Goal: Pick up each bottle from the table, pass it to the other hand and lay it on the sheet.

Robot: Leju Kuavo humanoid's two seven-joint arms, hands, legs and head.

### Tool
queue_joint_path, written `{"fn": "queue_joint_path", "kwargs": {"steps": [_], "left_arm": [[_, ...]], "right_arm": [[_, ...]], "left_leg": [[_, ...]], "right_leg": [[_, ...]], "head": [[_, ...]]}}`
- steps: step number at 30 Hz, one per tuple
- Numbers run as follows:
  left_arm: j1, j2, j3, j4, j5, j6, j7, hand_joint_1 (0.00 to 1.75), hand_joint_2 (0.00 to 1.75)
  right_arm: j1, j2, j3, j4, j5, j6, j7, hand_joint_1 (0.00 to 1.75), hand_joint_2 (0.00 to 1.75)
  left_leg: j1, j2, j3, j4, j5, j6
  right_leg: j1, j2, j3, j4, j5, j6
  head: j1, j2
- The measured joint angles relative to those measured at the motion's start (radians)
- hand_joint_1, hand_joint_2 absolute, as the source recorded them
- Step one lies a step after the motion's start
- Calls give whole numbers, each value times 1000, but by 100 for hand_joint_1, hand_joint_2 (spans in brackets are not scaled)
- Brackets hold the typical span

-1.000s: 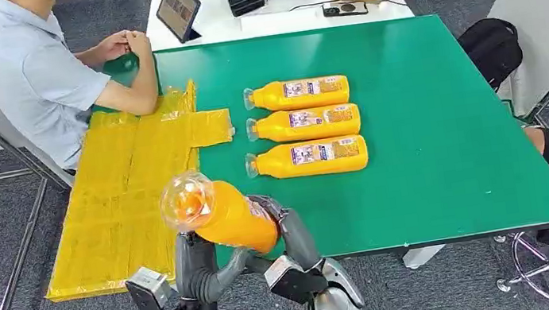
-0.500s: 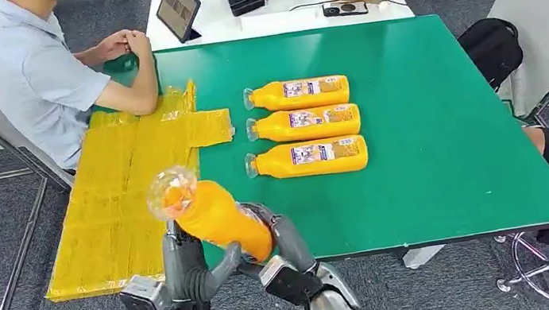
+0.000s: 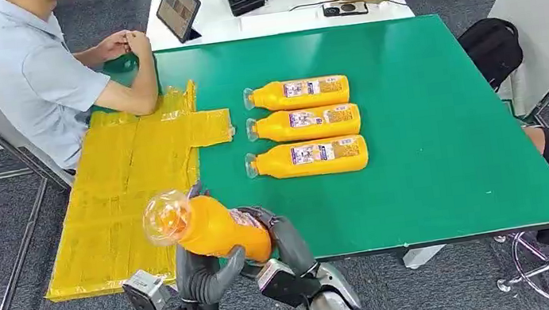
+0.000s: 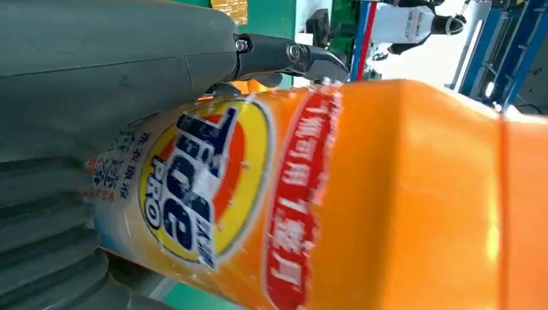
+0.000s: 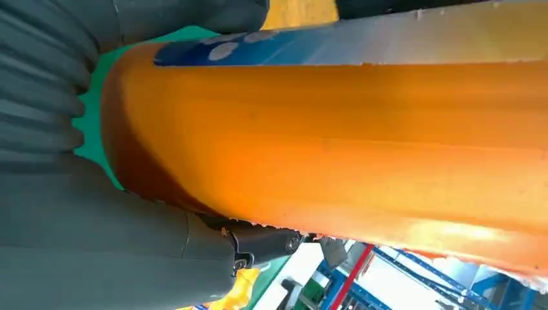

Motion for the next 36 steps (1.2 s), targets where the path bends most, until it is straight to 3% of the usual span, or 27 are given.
{"fn": "queue_joint_path", "kwargs": {"steps": [36], "left_arm": [[0, 0, 0, 0, -4, 0, 0, 0, 175]], "right_arm": [[0, -5, -18, 0, -3, 0, 1, 175, 175]], "left_leg": [[0, 0, 0, 0, 0, 0]], "right_leg": [[0, 0, 0, 0, 0, 0]], "head": [[0, 0]]}}
